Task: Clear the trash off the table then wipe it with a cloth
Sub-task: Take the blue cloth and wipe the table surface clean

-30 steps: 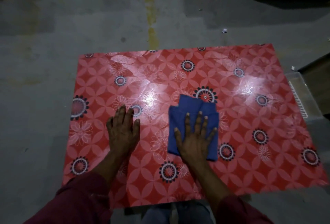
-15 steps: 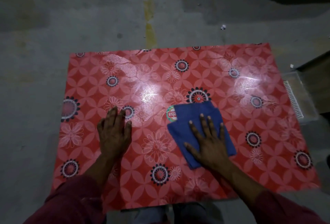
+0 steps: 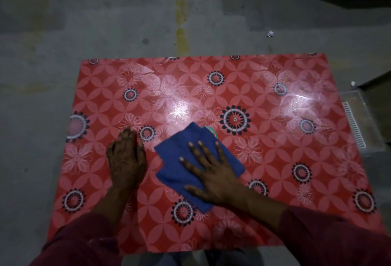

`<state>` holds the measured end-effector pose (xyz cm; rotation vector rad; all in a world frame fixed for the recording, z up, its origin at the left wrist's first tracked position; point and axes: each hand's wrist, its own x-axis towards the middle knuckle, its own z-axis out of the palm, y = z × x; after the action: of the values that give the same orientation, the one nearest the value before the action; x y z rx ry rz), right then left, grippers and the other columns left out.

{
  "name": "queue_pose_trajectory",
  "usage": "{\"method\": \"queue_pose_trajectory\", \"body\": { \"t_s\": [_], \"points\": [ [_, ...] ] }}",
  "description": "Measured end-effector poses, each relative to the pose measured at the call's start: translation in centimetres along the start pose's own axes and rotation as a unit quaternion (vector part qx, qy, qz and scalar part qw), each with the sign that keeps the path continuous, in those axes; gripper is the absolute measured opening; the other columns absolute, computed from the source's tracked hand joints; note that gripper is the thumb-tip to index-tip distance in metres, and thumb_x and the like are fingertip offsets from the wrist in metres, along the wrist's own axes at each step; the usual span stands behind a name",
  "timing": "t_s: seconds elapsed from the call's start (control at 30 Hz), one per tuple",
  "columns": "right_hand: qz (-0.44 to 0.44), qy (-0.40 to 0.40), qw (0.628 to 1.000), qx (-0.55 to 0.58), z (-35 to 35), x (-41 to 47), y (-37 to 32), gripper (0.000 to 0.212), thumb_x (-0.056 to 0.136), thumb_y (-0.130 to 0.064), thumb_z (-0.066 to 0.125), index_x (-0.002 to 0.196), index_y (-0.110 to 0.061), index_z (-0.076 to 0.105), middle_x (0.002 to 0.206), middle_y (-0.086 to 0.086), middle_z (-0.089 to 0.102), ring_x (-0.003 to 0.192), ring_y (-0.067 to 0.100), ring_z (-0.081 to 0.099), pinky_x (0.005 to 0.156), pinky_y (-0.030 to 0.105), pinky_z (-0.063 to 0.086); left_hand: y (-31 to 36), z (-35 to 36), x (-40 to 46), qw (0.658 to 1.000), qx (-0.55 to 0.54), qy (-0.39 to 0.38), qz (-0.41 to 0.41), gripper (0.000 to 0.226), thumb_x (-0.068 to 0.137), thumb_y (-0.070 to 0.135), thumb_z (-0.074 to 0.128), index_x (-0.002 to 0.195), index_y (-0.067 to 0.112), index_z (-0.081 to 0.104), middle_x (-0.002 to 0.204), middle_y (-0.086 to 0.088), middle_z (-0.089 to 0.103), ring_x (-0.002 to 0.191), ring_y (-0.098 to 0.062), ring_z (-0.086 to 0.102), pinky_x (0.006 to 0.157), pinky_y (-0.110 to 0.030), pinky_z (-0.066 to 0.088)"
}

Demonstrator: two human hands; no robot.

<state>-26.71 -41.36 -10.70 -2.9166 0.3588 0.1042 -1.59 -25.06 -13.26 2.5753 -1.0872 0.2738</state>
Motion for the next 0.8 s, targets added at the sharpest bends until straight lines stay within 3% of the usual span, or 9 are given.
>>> {"method": "queue_pose_trajectory", "body": {
  "t_s": [0.1, 0.23, 0.33, 0.4, 0.5, 0.63, 0.73, 0.8],
  "points": [
    [0.019, -0.008, 0.999, -0.035, -0.6, -2.7, 5.1, 0.08, 0.095, -0.076, 0.037, 0.161, -0.036, 0.017, 0.172, 0.008, 0.009, 0.159, 0.031, 0.005, 0.119, 0.072, 0.012, 0.3, -0.3, 0.2, 0.999, -0.004, -0.034, -0.013, 0.049, 0.103, 0.03, 0.043, 0.146, 0.006, 0.051, 0.154, -0.012, 0.049, 0.144, -0.025, 0.046, 0.118, -0.049, 0.031],
    [0.199, -0.019, 0.979, -0.046, -1.5, -0.3, 10.9, 0.081, 0.094, -0.078, 0.029, 0.162, -0.039, 0.007, 0.172, 0.006, 0.0, 0.159, 0.031, -0.001, 0.118, 0.071, 0.01, 0.2, -0.5, 0.4, 0.998, -0.009, -0.051, -0.022, 0.049, 0.102, 0.031, 0.042, 0.145, 0.009, 0.051, 0.155, -0.009, 0.048, 0.145, -0.022, 0.044, 0.118, -0.049, 0.031],
    [0.312, 0.012, 0.949, -0.03, -1.7, 4.2, 11.3, 0.081, 0.094, -0.079, 0.023, 0.162, -0.038, 0.008, 0.172, 0.008, 0.001, 0.159, 0.033, 0.0, 0.119, 0.072, 0.006, 0.1, -0.4, 0.5, 0.998, -0.005, -0.052, -0.021, 0.048, 0.103, 0.031, 0.042, 0.145, 0.01, 0.051, 0.156, -0.008, 0.048, 0.145, -0.021, 0.043, 0.118, -0.048, 0.031],
    [0.344, 0.028, 0.939, -0.009, -1.8, 7.5, 9.8, 0.081, 0.095, -0.079, 0.022, 0.162, -0.036, 0.01, 0.172, 0.012, -0.001, 0.158, 0.036, -0.002, 0.118, 0.074, 0.004, 0.0, -0.3, 0.5, 0.999, -0.001, -0.048, -0.02, 0.047, 0.103, 0.03, 0.043, 0.145, 0.01, 0.051, 0.155, -0.008, 0.048, 0.145, -0.021, 0.043, 0.118, -0.048, 0.031],
    [0.289, 0.032, 0.957, 0.005, -1.5, 10.9, 5.7, 0.08, 0.095, -0.078, 0.02, 0.162, -0.034, 0.01, 0.171, 0.014, -0.003, 0.158, 0.037, -0.005, 0.118, 0.074, -0.001, 0.1, -0.2, 0.4, 0.999, -0.007, -0.042, -0.022, 0.047, 0.103, 0.029, 0.044, 0.145, 0.01, 0.052, 0.155, -0.008, 0.049, 0.145, -0.021, 0.043, 0.118, -0.048, 0.031],
    [0.086, 0.016, 0.996, -0.002, -0.3, 8.8, 0.4, 0.079, 0.097, -0.075, 0.027, 0.162, -0.034, 0.011, 0.172, 0.012, -0.001, 0.158, 0.036, -0.005, 0.117, 0.073, 0.007, -0.1, 0.0, 0.1, 1.0, -0.025, -0.012, -0.014, 0.045, 0.102, 0.024, 0.048, 0.142, 0.008, 0.055, 0.152, -0.01, 0.052, 0.142, -0.024, 0.048, 0.116, -0.05, 0.033],
    [-0.03, 0.004, 0.999, -0.014, -0.3, 4.1, 0.8, 0.078, 0.097, -0.075, 0.033, 0.162, -0.036, 0.014, 0.172, 0.009, 0.004, 0.159, 0.032, 0.0, 0.119, 0.071, 0.009, -0.2, 0.2, 0.1, 1.0, -0.026, 0.0, -0.011, 0.043, 0.101, 0.022, 0.049, 0.141, 0.008, 0.057, 0.151, -0.01, 0.053, 0.14, -0.025, 0.05, 0.115, -0.05, 0.035],
    [-0.049, -0.005, 0.998, -0.033, -0.7, 1.8, 3.7, 0.079, 0.096, -0.076, 0.035, 0.161, -0.037, 0.014, 0.172, 0.008, 0.005, 0.159, 0.03, 0.002, 0.121, 0.07, 0.009, -0.1, 0.1, 0.1, 1.0, -0.023, -0.012, -0.016, 0.044, 0.102, 0.024, 0.048, 0.142, 0.008, 0.056, 0.152, -0.01, 0.053, 0.142, -0.024, 0.049, 0.115, -0.049, 0.034]
  ]
}}
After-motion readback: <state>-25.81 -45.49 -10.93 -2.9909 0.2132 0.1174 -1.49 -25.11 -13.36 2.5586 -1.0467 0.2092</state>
